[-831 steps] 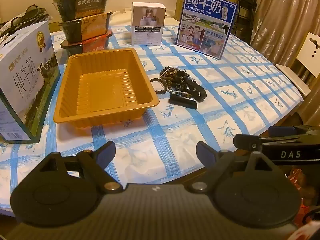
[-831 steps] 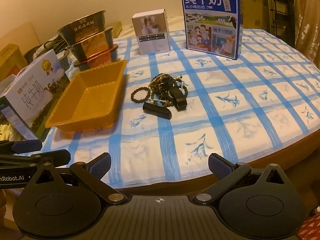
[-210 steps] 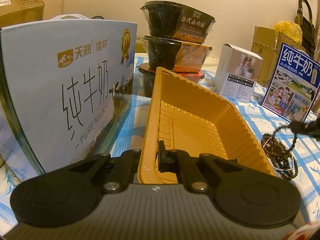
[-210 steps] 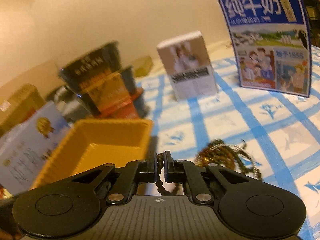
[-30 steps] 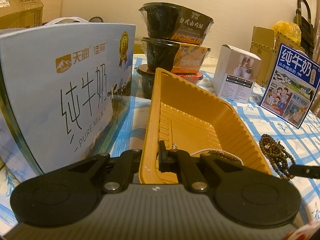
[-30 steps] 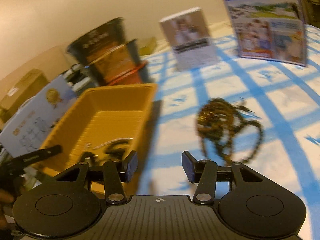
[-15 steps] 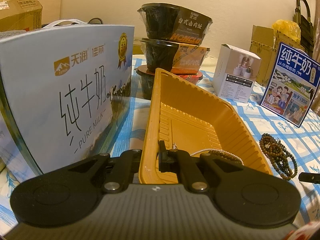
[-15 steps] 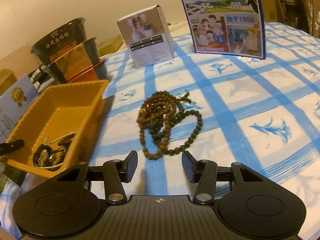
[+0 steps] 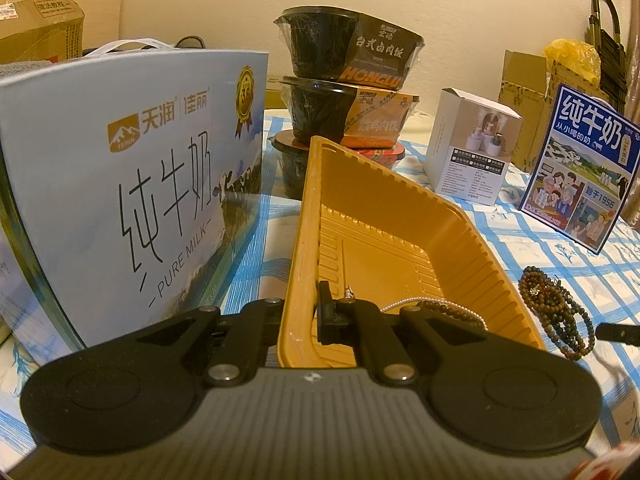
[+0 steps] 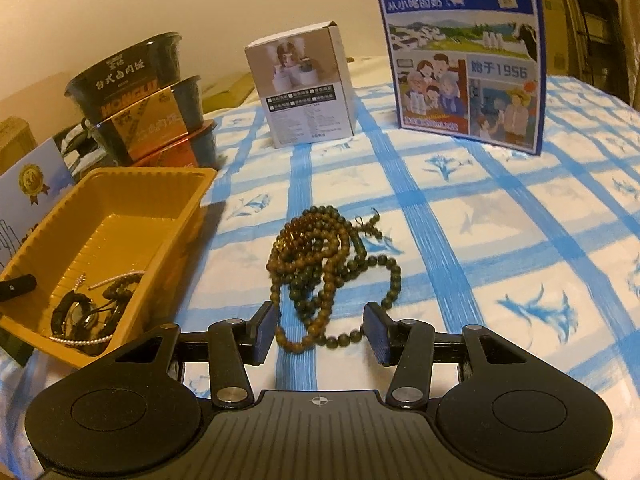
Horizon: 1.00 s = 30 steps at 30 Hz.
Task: Organize jewelry
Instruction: 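Return the right tool to the bead pile and grasp a brown bead bracelet, then carry the brown bead bracelet over the tray and open the right tool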
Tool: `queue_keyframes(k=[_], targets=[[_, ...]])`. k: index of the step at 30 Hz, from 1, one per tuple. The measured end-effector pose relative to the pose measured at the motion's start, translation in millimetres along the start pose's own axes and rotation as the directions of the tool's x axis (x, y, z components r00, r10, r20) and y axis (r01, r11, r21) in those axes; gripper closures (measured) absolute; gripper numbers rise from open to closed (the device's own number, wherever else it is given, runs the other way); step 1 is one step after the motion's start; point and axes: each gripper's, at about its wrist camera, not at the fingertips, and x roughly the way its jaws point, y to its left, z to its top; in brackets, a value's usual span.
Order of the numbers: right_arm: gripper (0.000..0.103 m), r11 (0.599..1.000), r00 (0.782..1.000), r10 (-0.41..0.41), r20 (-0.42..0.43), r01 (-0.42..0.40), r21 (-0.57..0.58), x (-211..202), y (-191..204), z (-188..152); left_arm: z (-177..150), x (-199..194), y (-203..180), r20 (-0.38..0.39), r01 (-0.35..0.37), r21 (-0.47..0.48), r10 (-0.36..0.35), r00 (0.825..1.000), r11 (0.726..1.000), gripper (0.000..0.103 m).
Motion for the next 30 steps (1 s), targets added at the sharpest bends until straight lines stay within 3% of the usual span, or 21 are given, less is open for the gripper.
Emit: queue_keyframes(k=[3,7,16,30], targets=[[0.054,0.998,1.000,-0.009,0.016,0.010,-0.058,6.3,7.3,7.4,0.0,0.0,0.1,-0.001,0.000,-0.002,0.000,1.000,1.000,0.098],[0.070,0.991,1.000,-0.002,0.026,0.006,-0.135,19.1,18.8,14.9,0.4,-0.1,0.0,0.000,0.000,0.001,0.000,1.000,1.000,0.098],[0.082,0.958,0.999,-0.024,0.025,0.031,-0.286,59.3,41.6,20.9,0.5,-0.3,-0.2,-0.001,0.001,-0.003,-0.001,1.000,1.000,0.098],[0.091,0.934,0.996,-0.090,0.024,0.093,-0.345,96.1,49.7,23.7,0.1,-0.5,-0.7,-0.001,0.001,-0.002,-0.001,1.000,1.000,0.098]])
